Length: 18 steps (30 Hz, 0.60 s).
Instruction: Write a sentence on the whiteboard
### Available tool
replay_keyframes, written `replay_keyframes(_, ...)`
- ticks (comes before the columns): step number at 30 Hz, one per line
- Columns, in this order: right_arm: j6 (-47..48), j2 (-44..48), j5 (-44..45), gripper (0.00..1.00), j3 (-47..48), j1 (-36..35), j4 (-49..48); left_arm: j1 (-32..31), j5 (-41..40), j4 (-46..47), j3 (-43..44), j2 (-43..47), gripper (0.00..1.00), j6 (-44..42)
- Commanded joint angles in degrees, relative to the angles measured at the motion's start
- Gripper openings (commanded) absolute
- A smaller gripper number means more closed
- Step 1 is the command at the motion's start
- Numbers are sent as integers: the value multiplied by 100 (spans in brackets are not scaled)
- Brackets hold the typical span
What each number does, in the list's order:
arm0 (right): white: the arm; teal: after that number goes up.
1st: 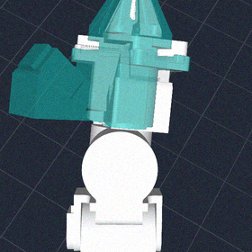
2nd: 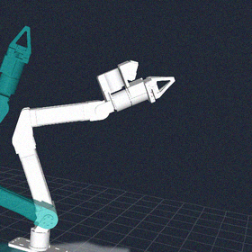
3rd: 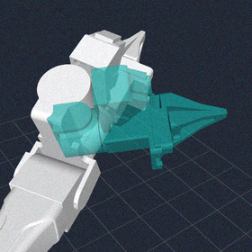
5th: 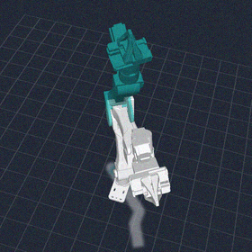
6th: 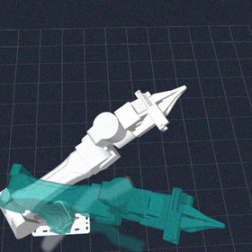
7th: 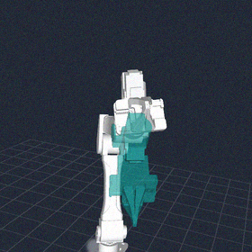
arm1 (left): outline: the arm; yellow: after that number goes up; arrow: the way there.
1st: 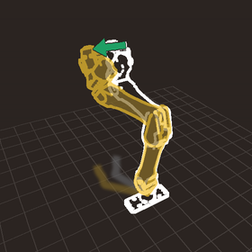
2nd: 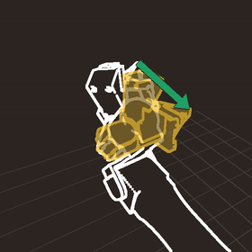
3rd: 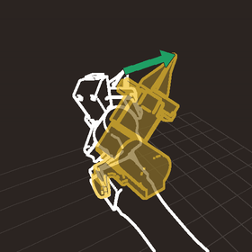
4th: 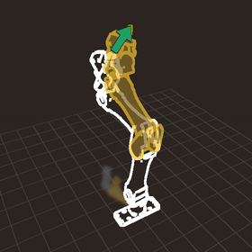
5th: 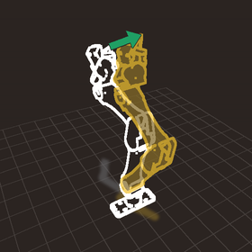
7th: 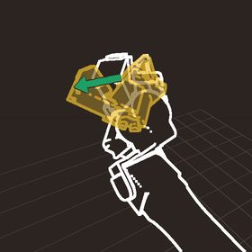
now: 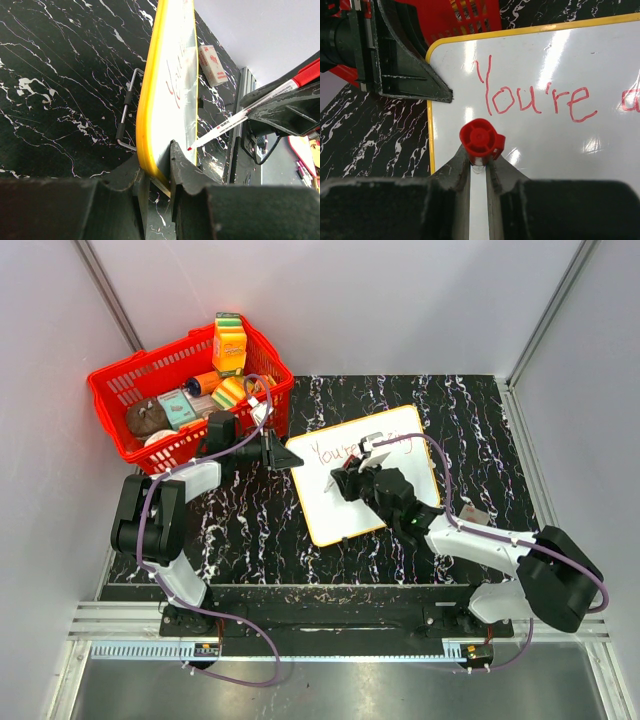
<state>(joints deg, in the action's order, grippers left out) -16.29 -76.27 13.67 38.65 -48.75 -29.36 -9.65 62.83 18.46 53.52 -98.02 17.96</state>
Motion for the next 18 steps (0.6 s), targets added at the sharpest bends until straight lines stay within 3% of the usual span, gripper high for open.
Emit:
replay_keyframes(1, 30, -28, 373, 0, 187, -64, -342, -318, -385, -360, -184, -262, 0, -1198)
replay_keyframes(18, 250, 191, 1146, 0, 81, -55, -105, -318, -394, -378, -192, -253, 0, -1207)
